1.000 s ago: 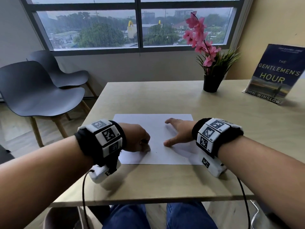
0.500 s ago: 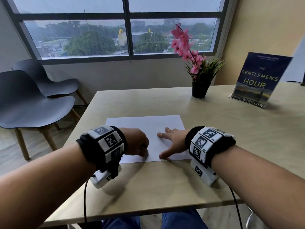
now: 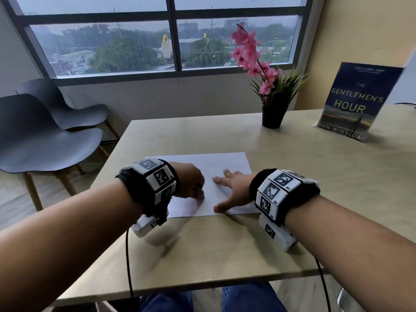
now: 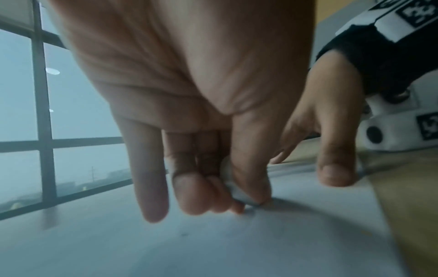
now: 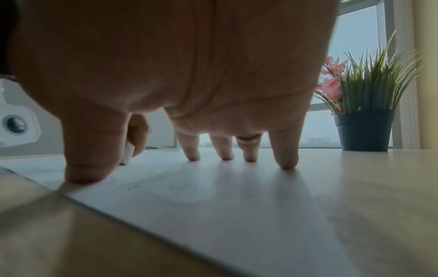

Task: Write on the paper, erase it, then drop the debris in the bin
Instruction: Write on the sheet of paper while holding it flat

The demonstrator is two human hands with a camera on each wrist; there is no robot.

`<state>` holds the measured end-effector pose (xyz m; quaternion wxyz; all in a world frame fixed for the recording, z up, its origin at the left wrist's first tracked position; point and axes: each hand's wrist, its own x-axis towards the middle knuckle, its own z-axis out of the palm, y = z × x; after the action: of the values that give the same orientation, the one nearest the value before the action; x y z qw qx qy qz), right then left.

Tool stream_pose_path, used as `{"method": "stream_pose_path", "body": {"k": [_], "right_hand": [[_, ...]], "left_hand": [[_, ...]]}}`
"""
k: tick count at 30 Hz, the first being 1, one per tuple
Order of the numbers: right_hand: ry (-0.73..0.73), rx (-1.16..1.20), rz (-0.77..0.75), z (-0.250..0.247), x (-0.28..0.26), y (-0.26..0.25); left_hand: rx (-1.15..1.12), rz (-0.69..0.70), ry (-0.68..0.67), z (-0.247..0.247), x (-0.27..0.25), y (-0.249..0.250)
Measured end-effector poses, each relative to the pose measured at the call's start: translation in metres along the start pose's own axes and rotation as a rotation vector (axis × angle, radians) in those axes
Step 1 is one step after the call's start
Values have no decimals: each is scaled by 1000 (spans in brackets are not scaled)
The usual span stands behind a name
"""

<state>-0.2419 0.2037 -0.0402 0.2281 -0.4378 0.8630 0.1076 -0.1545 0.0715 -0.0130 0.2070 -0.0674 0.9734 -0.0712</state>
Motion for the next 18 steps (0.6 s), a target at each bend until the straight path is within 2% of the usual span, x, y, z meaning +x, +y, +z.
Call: {"method": "stream_pose_path", "body": {"k": [5, 10, 13, 18], "right_hand": [[-3, 11, 0, 0, 2, 1], [1, 13, -1, 0, 2, 0], [1, 22, 1, 1, 3, 1], [-1, 19, 6, 0, 2, 0]], "left_hand": [[34, 75, -53, 3, -3, 12], [46, 42, -11, -4, 2, 11], [75, 70, -44, 2, 0, 15], [29, 10, -30, 0, -3, 3]]}}
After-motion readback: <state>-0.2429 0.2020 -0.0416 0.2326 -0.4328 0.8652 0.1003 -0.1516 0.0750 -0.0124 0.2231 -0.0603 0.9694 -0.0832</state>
